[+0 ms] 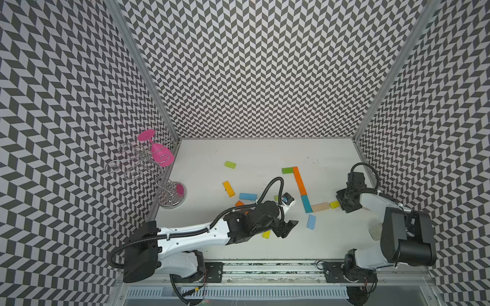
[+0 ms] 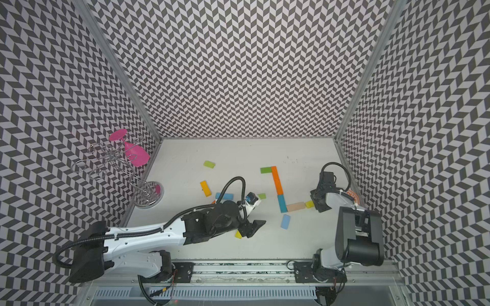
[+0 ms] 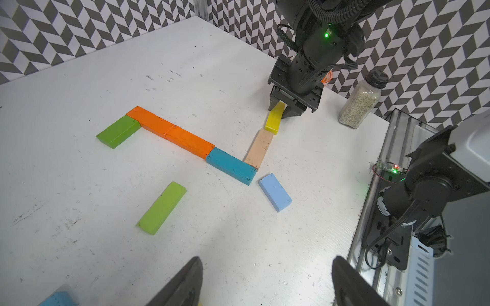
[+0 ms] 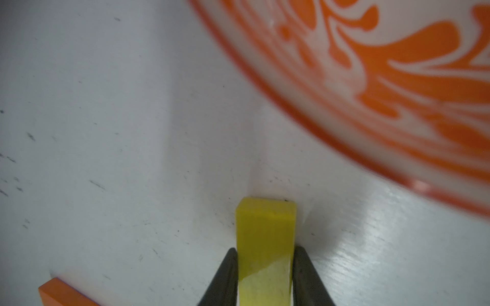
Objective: Assemble a giraffe with building blocks
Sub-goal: Assemble the building block at the center of the board.
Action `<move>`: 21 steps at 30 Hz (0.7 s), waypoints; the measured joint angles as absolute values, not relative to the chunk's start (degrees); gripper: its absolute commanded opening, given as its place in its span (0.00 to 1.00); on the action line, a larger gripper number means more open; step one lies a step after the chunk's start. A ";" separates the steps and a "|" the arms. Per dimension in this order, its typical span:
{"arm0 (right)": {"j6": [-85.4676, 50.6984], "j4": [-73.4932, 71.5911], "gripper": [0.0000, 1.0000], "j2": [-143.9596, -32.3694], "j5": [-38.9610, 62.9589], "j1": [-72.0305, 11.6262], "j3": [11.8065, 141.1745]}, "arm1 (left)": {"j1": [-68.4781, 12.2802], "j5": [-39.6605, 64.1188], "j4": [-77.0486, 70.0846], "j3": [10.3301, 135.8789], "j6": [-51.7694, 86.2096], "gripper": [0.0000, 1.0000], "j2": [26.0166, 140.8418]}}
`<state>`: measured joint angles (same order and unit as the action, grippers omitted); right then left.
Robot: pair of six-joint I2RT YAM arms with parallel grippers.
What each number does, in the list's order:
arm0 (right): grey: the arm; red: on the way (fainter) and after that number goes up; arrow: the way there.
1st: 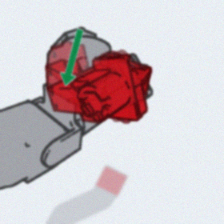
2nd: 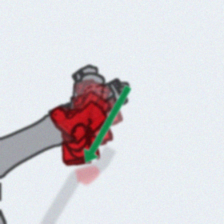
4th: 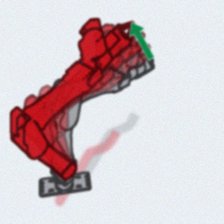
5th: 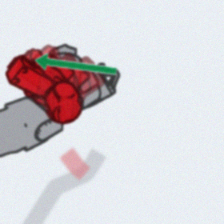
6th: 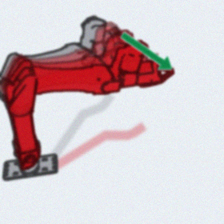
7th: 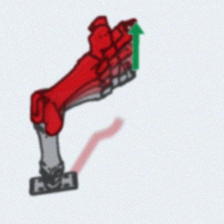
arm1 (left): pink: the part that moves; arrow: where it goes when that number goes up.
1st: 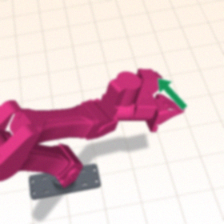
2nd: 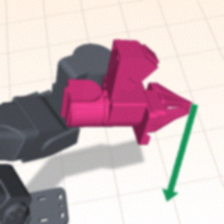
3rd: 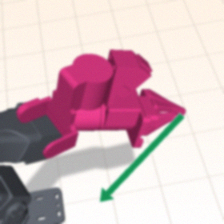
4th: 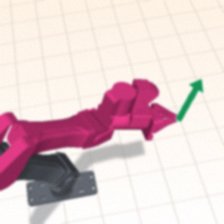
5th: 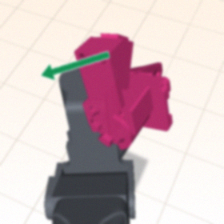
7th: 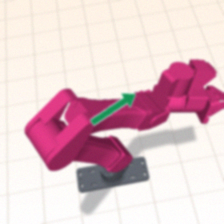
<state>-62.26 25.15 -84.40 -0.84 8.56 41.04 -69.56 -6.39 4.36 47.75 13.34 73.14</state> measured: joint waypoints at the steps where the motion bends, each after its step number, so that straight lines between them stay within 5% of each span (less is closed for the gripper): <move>1: -62.30 25.17 0.31 -84.38 -0.78 8.56 41.01 | -69.56 -6.39 4.36 47.75 13.34 0.77 73.14; 21: -64.36 24.67 0.31 -84.01 -0.16 7.11 40.56 | -69.56 -6.42 4.36 47.75 13.34 0.77 73.14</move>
<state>-64.36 24.67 -84.01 -0.16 7.11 40.56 -69.56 -6.42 4.36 47.75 13.34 73.14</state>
